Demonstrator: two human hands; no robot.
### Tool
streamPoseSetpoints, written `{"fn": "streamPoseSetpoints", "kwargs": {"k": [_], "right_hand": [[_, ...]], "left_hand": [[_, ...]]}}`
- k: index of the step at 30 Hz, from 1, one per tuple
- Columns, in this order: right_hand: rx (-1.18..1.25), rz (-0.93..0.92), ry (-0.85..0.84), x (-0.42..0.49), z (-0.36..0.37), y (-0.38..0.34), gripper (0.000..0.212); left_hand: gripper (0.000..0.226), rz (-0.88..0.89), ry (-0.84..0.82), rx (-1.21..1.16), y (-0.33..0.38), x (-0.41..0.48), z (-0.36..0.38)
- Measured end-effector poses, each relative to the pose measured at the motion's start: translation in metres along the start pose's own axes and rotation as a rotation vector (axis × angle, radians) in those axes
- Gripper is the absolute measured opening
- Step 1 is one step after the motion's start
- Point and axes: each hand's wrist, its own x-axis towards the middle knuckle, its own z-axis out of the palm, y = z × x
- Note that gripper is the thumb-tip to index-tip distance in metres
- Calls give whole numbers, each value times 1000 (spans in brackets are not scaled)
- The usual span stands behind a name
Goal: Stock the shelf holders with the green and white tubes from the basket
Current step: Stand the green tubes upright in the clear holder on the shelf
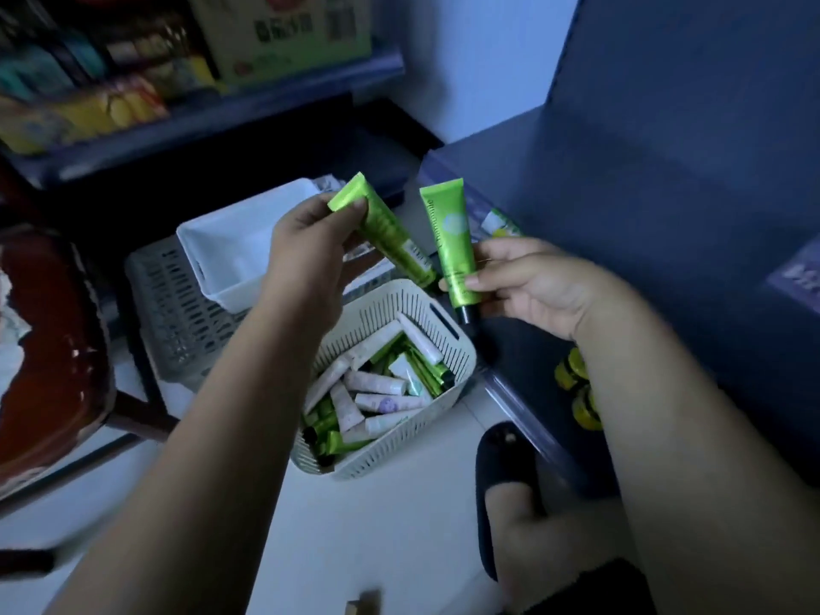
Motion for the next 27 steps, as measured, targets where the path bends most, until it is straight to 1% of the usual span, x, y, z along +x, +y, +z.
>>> {"fn": "streamPoseSetpoints", "kwargs": {"k": [3, 4, 6, 7, 9, 12, 16, 19, 21, 23, 24, 27], "right_hand": [[-45, -106, 139, -47, -8, -7, 34], [-58, -142, 191, -63, -10, -8, 32], [-74, -206, 297, -92, -14, -7, 30], [-61, -238, 352, -108, -18, -6, 29], [-5, -300, 481, -140, -27, -6, 27], [10, -375, 694, -194, -43, -5, 26], [-70, -436, 1004, -266, -70, 1, 30], [-93, -497, 1176, -322, -86, 7, 40], [-140, -502, 1271, -358, -97, 15, 43], [-227, -488, 1345, -392, -107, 24, 39], [-266, -479, 1386, -408, -112, 30, 37], [-282, -439, 1494, -450, -121, 49, 38]], "left_hand": [[5, 31, -36, -44, 13, -6, 41], [7, 27, -73, -71, 16, -9, 56], [21, 5, -151, -125, 21, -19, 91], [24, -7, -175, -130, 24, -27, 109], [19, 2, -239, -85, 26, -43, 144], [14, 94, -440, 52, 24, -74, 194], [5, 245, -715, 116, 20, -125, 261], [2, 355, -902, 160, 19, -167, 310], [14, 379, -978, 153, 18, -196, 340], [24, 386, -1036, 114, 15, -225, 366], [27, 380, -1069, 98, 13, -237, 377], [21, 373, -1194, 36, -3, -272, 403]]}}
